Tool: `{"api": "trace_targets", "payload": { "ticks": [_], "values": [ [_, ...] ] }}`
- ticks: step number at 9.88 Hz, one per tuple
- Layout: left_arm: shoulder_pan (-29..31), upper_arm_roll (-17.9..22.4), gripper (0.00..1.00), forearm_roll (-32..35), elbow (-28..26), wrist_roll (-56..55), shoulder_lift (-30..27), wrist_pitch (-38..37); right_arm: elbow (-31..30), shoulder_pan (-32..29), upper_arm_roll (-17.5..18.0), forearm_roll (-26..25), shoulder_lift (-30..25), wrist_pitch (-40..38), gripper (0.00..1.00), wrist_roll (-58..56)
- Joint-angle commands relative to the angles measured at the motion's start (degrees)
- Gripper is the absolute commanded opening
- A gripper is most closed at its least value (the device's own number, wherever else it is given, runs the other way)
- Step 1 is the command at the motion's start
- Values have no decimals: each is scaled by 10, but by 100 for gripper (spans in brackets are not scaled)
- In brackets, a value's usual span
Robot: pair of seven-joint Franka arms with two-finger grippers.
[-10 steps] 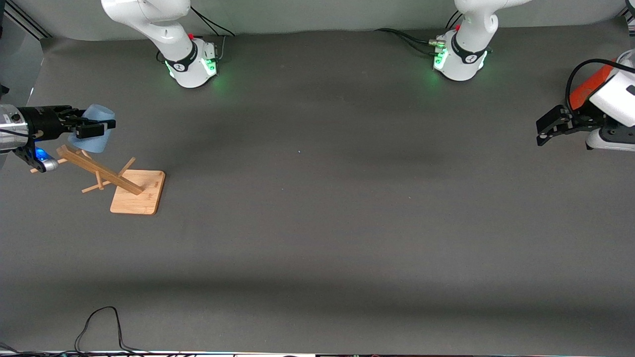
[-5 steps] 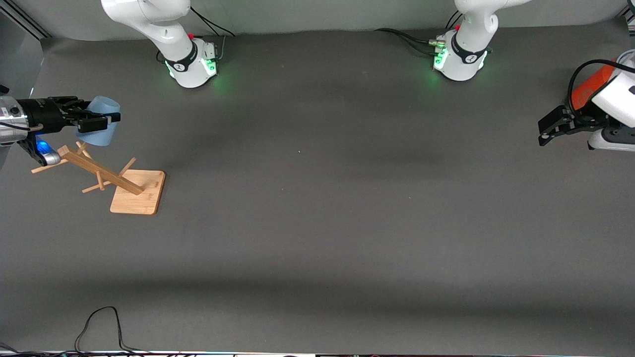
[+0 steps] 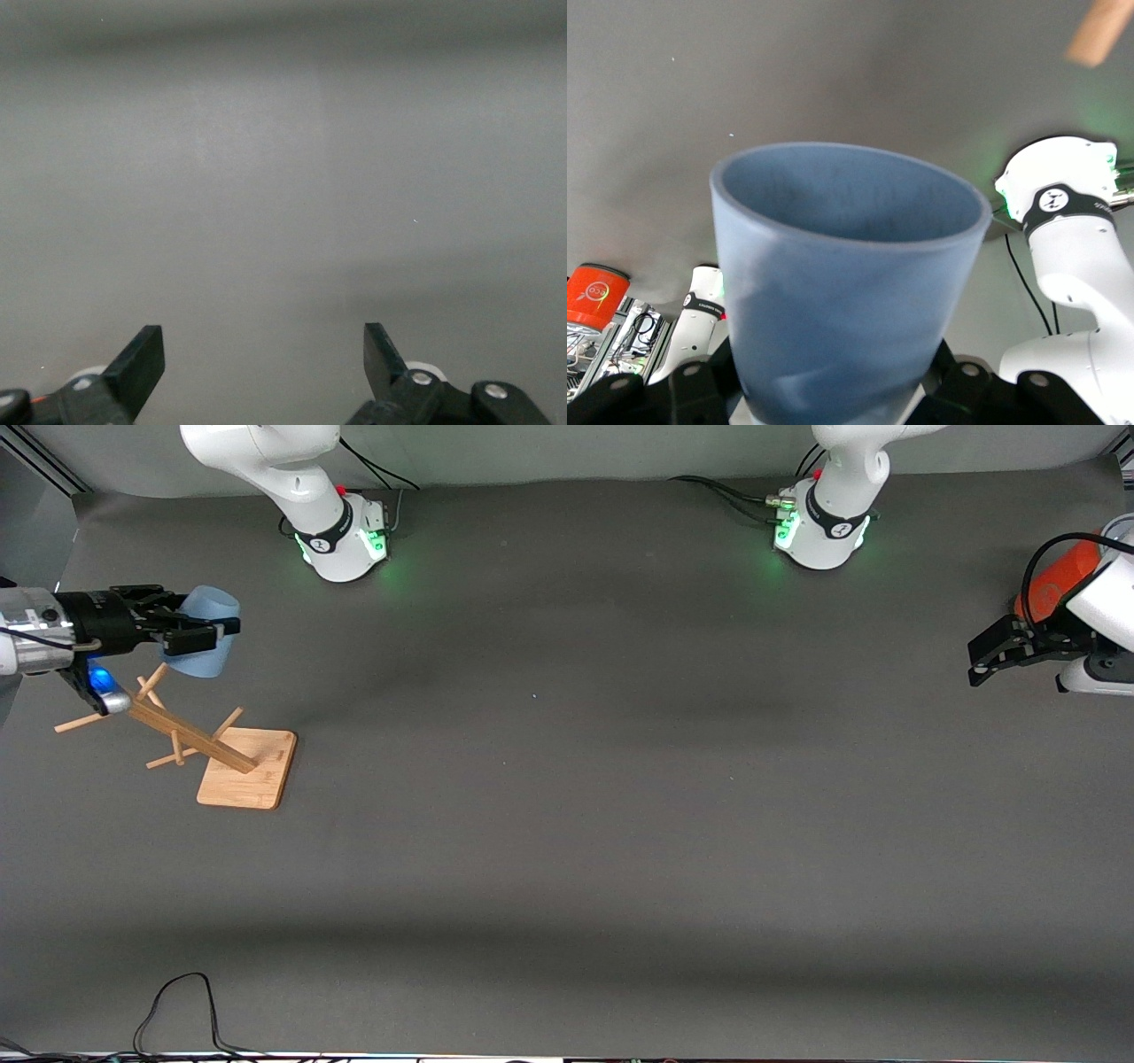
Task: Rotate and upright cup with both arms
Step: 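Carry the blue cup to the table middle and lower it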
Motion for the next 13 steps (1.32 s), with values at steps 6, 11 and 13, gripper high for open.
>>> {"api": "trace_targets", "payload": {
  "ticks": [6,11,13],
  "values": [
    [28,0,100,0,-11,11,2,28,46,227,-1,38,57,198,44,79],
    [27,0,100,1,-38,16,3,54,236,390,-1,35,268,312,44,123],
    [22,-1,100,1,-44,16,2,52,316,429,-1,36,353,361,44,132]
  ]
}}
